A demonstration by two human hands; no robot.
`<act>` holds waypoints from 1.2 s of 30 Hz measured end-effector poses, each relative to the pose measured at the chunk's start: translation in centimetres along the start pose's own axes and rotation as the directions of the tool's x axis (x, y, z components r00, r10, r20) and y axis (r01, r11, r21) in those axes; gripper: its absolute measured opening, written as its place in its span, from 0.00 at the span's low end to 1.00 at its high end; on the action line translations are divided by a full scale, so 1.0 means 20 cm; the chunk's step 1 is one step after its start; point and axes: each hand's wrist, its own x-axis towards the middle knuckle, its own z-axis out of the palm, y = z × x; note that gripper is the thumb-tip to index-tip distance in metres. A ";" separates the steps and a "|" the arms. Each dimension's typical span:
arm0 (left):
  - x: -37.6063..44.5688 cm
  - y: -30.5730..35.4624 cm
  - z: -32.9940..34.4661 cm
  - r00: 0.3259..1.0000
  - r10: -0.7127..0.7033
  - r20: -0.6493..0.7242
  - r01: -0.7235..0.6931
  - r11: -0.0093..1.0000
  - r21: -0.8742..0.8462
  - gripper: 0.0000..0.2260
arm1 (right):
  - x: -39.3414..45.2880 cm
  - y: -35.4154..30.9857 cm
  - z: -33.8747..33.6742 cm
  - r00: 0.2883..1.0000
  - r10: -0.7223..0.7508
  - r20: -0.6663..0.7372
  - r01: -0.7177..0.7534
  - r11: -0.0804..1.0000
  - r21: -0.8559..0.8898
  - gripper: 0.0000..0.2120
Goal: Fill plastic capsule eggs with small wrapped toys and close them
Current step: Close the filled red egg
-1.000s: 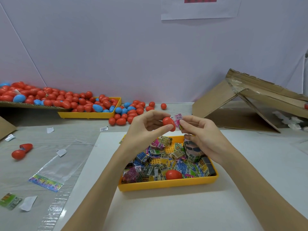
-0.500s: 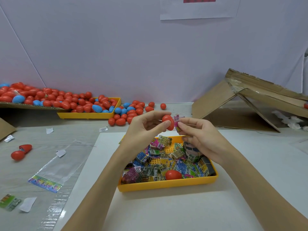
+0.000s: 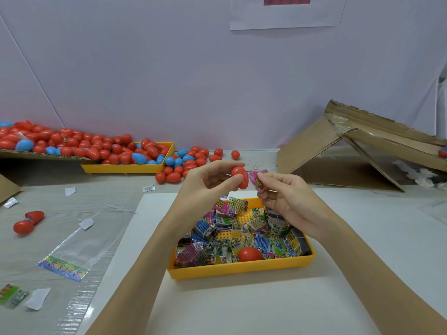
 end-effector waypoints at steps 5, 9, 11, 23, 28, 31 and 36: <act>0.00 0.00 0.00 1.000 -0.013 0.011 0.013 1.000 -0.026 0.11 | 0.00 -0.01 0.01 1.000 0.005 -0.006 -0.005 1.000 0.004 0.10; 0.00 -0.01 0.00 0.999 -0.027 0.020 0.027 0.999 -0.024 0.13 | -0.01 -0.01 0.01 1.000 0.001 -0.010 -0.001 1.000 0.011 0.12; 0.00 -0.01 0.00 0.999 -0.031 0.023 0.032 0.999 -0.020 0.14 | -0.01 -0.02 0.01 1.000 -0.001 -0.009 0.001 1.000 0.007 0.12; 0.01 -0.02 0.00 0.998 -0.044 0.038 0.045 0.999 -0.022 0.13 | -0.01 -0.01 0.01 0.998 -0.044 0.037 0.046 0.996 -0.075 0.08; 0.00 -0.02 0.00 0.997 -0.049 0.052 0.051 0.998 -0.026 0.13 | -0.01 -0.01 0.01 0.999 -0.035 0.037 0.039 0.995 -0.095 0.09; 0.00 -0.02 0.01 0.998 -0.051 0.046 0.053 0.998 -0.038 0.13 | -0.01 -0.01 0.01 0.999 -0.032 0.041 0.036 0.993 -0.108 0.09; 0.00 -0.02 0.02 0.998 -0.056 0.037 0.059 0.995 -0.084 0.12 | -0.01 0.00 0.01 0.998 -0.035 0.047 0.040 0.993 -0.114 0.10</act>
